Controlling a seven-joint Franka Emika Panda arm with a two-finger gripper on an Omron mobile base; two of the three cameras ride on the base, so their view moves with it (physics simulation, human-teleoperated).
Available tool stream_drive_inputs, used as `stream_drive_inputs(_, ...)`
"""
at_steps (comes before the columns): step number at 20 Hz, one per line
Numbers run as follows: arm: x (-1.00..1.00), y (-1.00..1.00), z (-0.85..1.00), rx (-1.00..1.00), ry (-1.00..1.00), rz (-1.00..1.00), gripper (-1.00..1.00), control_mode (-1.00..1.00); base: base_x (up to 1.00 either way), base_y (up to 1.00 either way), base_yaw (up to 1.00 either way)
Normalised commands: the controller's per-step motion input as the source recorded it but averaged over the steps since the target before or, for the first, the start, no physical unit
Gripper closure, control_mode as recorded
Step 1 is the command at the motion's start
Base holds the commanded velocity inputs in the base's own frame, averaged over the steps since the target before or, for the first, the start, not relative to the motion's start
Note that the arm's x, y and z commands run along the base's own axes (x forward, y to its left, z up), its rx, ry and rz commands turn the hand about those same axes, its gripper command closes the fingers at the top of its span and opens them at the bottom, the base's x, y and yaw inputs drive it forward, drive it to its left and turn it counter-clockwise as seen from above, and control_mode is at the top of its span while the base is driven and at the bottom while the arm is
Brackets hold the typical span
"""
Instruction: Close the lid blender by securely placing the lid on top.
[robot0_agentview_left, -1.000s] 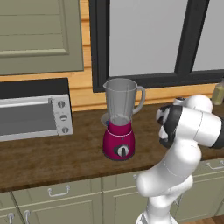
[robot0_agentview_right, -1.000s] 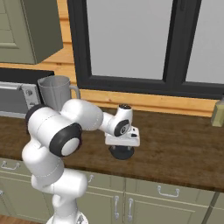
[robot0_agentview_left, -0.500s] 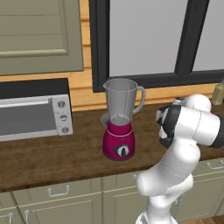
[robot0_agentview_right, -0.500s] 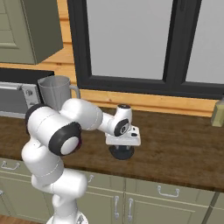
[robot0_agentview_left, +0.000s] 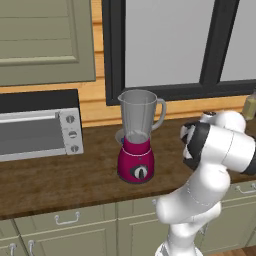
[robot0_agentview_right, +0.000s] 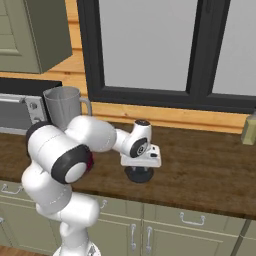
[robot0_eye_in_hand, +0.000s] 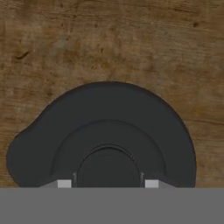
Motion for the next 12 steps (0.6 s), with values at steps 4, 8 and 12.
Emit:
stream_drive_inputs(4, -0.70, -0.06, 0.81, 0.09, -0.56, 0.00, 1.00, -1.00, 0.00, 0.00, 0.00)
stream_drive_inputs(8, -0.83, -0.07, 1.00, 0.09, -0.69, 0.00, 1.00, -1.00, 0.00, 0.00, 0.00)
stream_drive_inputs(12, -0.69, 0.00, 1.00, 0.07, -0.59, -0.02, 1.00, -1.00, 0.00, 0.00, 0.00)
